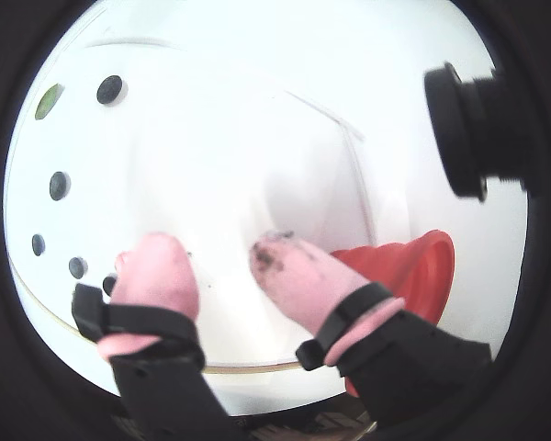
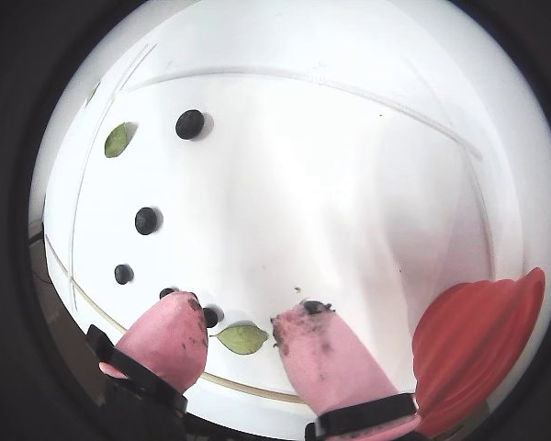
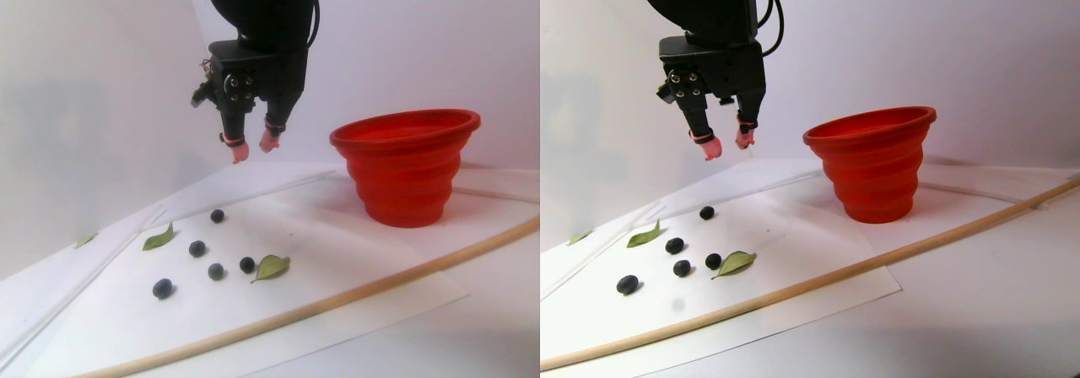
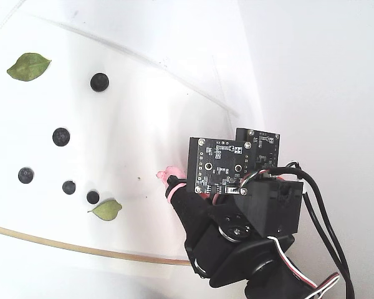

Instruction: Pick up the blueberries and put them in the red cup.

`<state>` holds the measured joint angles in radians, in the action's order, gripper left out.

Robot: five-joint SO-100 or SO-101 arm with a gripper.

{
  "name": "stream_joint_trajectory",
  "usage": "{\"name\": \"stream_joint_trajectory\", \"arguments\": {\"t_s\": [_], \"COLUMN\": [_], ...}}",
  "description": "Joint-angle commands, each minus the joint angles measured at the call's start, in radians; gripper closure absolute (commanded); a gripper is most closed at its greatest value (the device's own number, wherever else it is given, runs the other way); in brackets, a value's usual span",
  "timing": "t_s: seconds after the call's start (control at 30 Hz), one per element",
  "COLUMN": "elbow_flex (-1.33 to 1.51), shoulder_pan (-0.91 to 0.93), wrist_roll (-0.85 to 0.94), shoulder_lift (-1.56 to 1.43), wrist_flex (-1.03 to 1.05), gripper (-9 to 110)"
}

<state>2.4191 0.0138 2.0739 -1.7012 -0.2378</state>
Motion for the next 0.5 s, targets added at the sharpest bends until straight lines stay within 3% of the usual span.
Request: {"name": "stream_joint_trajectory", "arguments": {"t_s": [0.0, 0.47], "elbow_flex": [-0.067, -0.109], "shoulder_pan": [-0.044, -0.094], "wrist_roll": [-0.002, -0.005], "shoulder_lift": [0.002, 0.155], "wrist_flex": [-0.043, -0.19], "gripper": [87, 86]}}
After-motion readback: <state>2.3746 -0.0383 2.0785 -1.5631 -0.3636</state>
